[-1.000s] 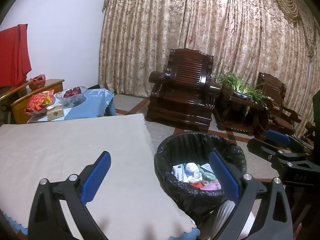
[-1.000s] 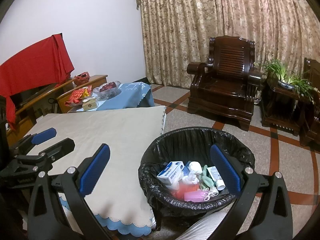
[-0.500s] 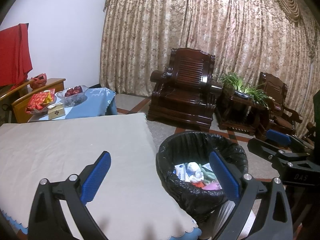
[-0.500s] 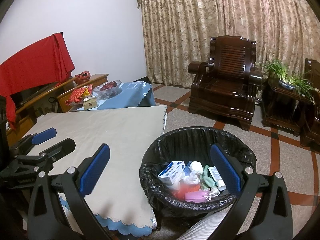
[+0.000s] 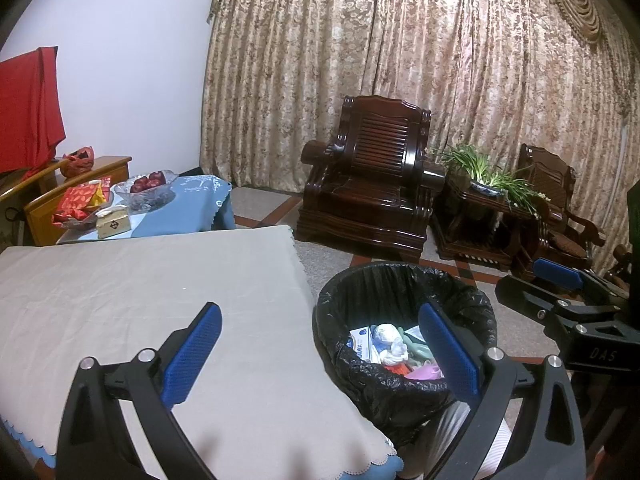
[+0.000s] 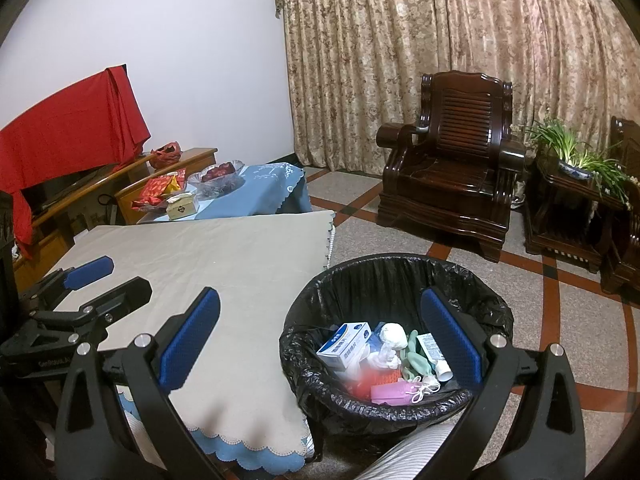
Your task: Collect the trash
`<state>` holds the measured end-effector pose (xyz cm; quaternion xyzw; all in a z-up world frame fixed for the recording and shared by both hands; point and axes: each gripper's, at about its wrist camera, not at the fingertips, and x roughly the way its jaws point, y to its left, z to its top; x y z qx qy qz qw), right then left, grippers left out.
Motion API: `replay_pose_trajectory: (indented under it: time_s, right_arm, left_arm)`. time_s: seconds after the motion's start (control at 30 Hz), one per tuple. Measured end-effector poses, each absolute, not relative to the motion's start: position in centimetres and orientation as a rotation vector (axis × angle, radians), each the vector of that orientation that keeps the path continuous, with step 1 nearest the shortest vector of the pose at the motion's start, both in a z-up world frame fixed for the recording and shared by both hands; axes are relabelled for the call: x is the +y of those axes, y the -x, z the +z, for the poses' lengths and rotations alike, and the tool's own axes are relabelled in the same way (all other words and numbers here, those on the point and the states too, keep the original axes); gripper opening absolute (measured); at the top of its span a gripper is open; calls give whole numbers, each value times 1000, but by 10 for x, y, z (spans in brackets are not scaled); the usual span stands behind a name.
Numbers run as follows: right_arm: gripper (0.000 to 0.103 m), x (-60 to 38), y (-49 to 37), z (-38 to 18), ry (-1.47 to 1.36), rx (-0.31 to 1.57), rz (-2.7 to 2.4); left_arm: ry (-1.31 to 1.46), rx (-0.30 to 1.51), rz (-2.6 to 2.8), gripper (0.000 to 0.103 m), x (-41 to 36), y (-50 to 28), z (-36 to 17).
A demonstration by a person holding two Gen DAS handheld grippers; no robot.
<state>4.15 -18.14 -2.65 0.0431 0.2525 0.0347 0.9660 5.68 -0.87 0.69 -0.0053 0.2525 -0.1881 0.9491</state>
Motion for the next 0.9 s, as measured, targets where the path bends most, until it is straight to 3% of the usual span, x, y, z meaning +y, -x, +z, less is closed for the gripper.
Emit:
replay_pose_trajectory:
  time_s: [0.9]
  right_arm:
    - [98, -177, -42, -25, -84, 511, 72]
  left_arm:
    - [10, 515, -382, 97, -9, -57, 8]
